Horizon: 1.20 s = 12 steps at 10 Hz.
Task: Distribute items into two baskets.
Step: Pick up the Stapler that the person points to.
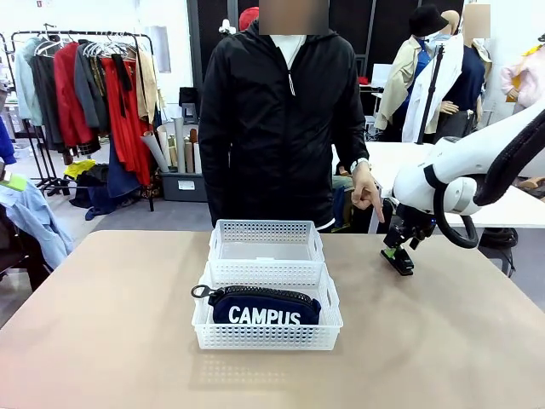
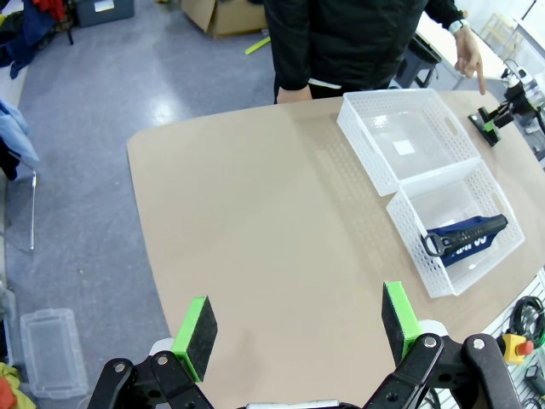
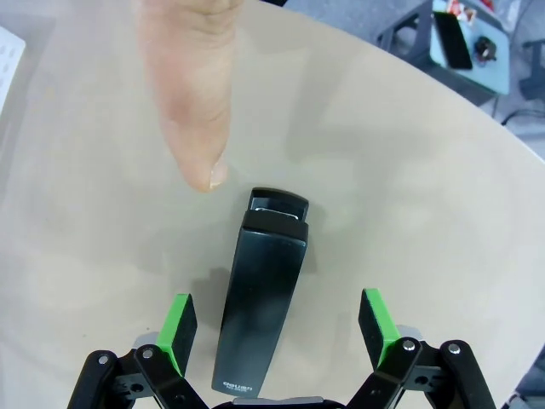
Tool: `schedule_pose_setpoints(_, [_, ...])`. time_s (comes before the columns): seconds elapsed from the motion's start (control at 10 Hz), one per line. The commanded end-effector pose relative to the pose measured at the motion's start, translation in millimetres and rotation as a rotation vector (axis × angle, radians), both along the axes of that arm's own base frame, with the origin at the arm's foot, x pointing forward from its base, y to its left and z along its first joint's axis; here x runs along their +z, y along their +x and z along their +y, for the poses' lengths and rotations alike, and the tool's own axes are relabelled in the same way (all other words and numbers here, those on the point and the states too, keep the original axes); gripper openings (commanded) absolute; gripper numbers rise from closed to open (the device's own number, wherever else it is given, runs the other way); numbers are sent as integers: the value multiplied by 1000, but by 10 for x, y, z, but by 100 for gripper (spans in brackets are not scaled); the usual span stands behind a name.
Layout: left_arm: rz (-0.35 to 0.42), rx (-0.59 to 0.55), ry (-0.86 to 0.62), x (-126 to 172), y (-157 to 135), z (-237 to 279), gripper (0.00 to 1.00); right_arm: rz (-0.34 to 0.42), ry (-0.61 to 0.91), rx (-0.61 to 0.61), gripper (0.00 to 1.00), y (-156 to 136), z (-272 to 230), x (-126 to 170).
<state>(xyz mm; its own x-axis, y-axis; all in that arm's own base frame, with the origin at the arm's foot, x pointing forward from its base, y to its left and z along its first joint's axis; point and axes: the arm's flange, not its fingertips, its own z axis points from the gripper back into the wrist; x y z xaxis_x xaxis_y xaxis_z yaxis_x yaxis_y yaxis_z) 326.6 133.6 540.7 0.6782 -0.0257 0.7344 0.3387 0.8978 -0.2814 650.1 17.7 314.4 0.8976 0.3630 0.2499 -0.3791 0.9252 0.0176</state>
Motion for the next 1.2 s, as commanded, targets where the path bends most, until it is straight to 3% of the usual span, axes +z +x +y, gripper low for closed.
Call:
schedule_pose_setpoints(0.0, [0,-1,-11,5,-2,-19,100,10,-21,-40,100,94,75,19])
schedule_pose_setpoints(0.3, [0,-1,-11,5,-2,-19,100,32,-20,-54,100,115,115,-12])
schedule_pose_setpoints(0.4, [0,-1,-11,5,-2,-19,100,41,-25,-46,95,112,112,-12])
schedule_pose_setpoints(1.0, [0,-1,-11,5,-2,-19,100,61,-27,-34,0,98,126,-29])
schedule_pose_setpoints(1.1, [0,-1,-11,5,-2,-19,100,59,-32,-35,0,102,127,-34])
